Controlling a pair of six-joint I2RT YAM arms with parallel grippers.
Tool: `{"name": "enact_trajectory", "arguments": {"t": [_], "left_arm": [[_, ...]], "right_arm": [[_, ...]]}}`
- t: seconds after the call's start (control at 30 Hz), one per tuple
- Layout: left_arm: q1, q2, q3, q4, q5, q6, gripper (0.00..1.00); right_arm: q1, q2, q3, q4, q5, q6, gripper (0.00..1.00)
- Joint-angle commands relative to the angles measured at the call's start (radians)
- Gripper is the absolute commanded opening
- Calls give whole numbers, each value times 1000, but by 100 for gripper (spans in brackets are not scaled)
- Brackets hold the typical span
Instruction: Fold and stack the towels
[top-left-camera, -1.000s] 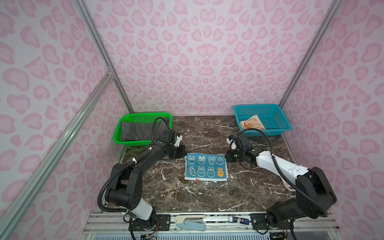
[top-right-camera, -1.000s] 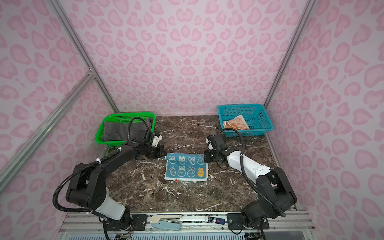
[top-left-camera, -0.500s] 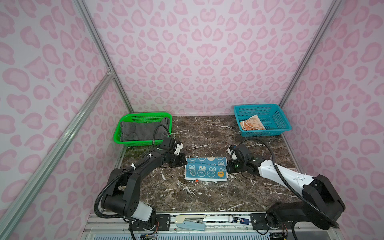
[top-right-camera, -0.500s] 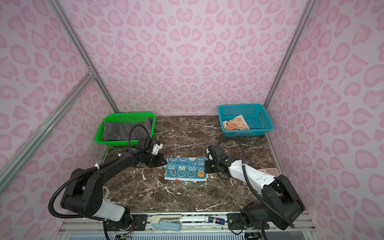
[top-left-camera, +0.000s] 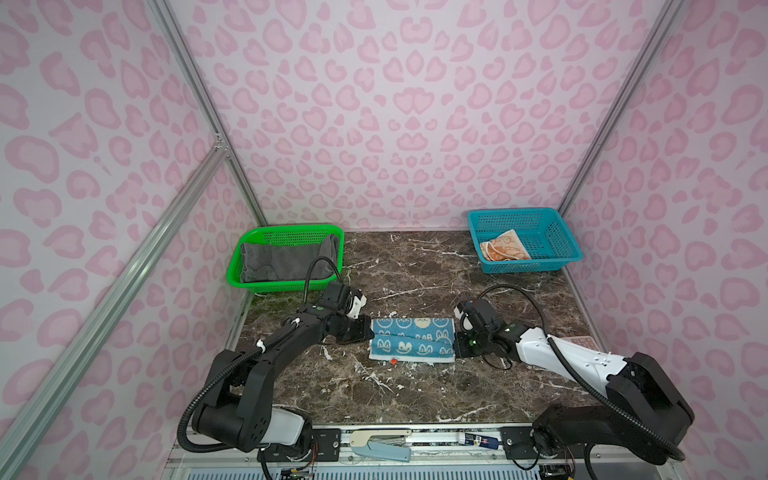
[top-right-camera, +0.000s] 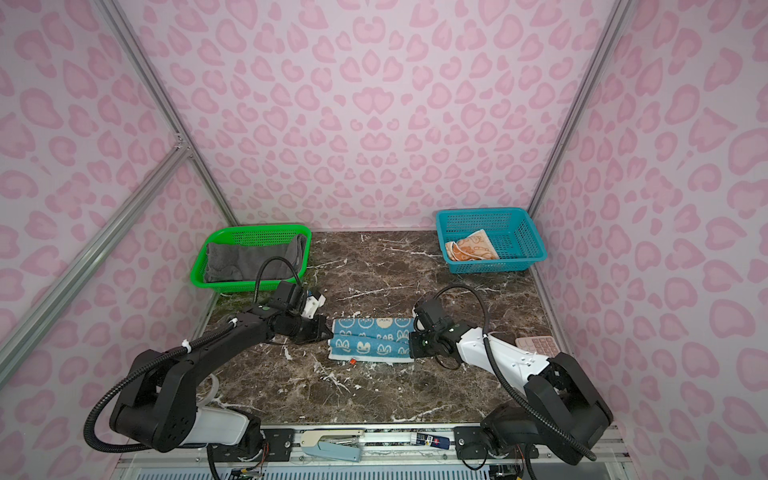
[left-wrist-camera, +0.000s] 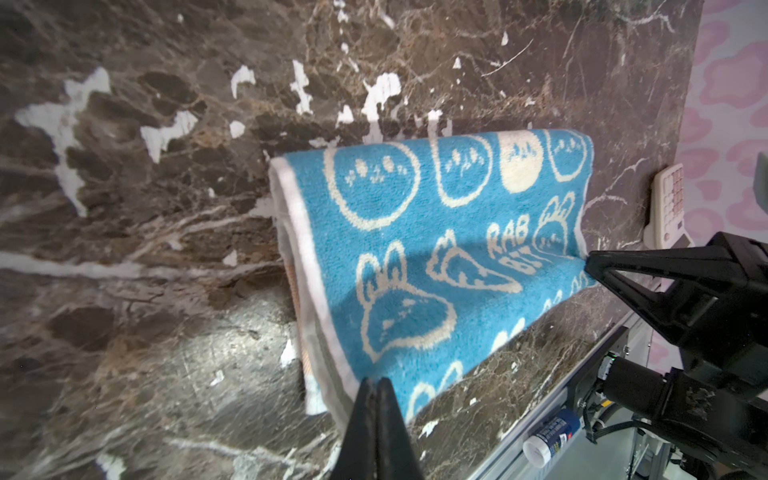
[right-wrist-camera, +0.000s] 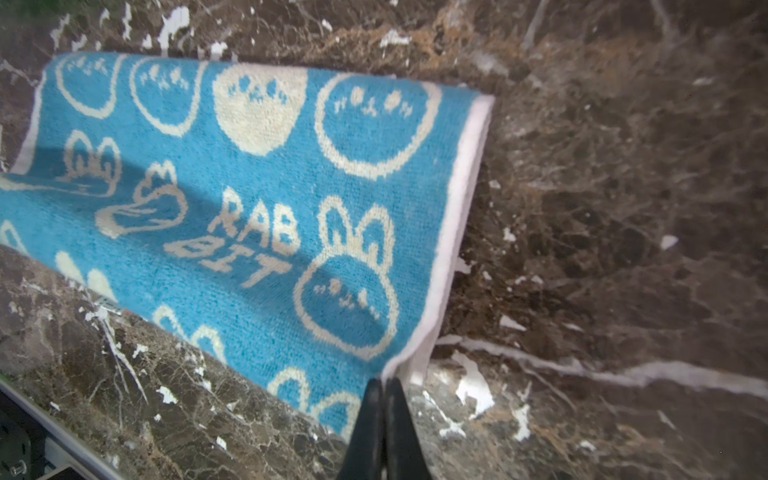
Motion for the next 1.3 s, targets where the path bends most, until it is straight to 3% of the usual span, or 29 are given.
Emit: {"name": "enact_trajectory", "arguments": {"t": [0.0,0.13,0.2,0.47,0.7,0.93,1.17,1.23,1.27], "left_arm": [[-4,26,-13,-12,-47,-22,3],[-6,41,-23,-36,-85,-29,3],[-5,36,-23,-47,-97,-36,8],[-8,-3,1,-89,-112,-36,43],[-5,-72,48,-115,-192,-54,60],[25,-171,65,-78,-255,-108,76],[158,-267,-20,-3,-215,-196,84],[182,-289,-32,-1,-213,-204,87],[195,-297,-36,-3,-209,-205,94]], "right_arm": [[5,12,-15,2,37,10,4],[22,8,-19,-19,56,10,18],[28,2,-16,-40,73,6,26],[45,-62,49,-121,122,-70,37],[190,-49,117,-52,140,-282,48],[370,101,205,64,214,-511,65],[442,351,321,111,262,-645,67],[441,398,346,122,256,-652,67],[441,417,360,121,256,-653,67]]}}
